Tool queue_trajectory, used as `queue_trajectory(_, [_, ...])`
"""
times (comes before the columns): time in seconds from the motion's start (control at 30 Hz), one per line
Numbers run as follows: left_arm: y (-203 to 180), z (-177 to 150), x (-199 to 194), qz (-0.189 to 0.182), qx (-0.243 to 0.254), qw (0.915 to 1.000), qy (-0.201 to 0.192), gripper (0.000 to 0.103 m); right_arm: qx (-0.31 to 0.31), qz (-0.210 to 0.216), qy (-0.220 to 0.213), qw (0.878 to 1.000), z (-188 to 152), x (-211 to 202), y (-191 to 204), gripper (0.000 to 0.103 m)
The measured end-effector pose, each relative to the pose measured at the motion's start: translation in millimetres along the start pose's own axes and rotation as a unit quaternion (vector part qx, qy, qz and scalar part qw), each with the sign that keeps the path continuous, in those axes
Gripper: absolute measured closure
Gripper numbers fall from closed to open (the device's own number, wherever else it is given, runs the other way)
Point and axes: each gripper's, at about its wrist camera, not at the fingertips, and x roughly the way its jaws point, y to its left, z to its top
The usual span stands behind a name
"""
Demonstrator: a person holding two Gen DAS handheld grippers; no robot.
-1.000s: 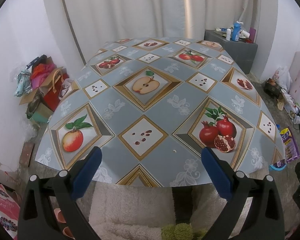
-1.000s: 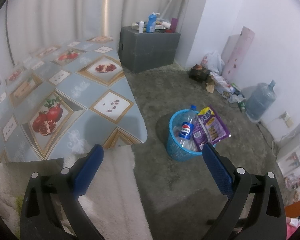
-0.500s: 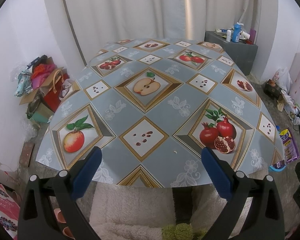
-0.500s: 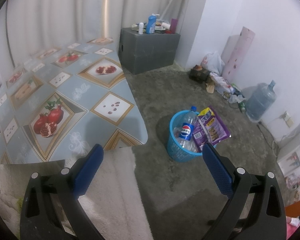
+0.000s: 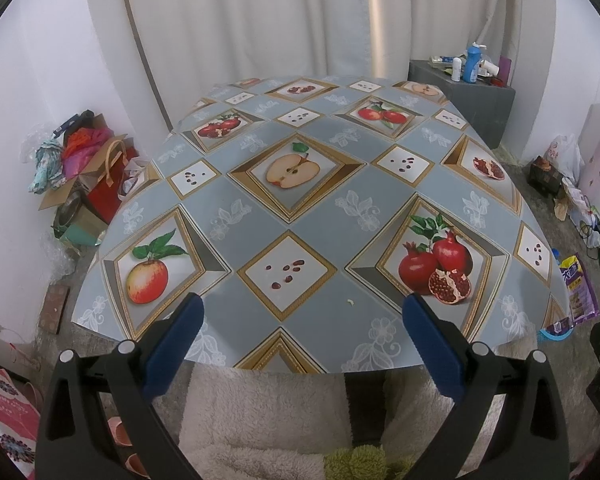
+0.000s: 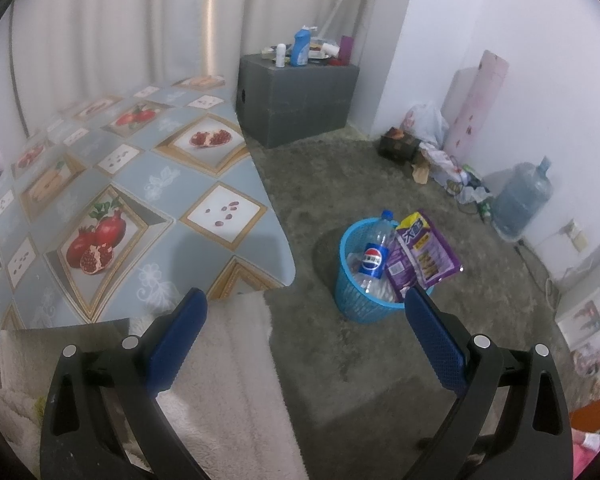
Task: Collect trash
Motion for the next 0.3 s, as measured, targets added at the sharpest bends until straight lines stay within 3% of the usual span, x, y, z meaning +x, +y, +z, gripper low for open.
queue_trajectory(0.3, [2.8,-6.8,-0.9,-0.001,-0.003,1.0000,0.007,0.006,0.002,-0.001,0.001,1.000,-0.8,0.1,0.5,0.008])
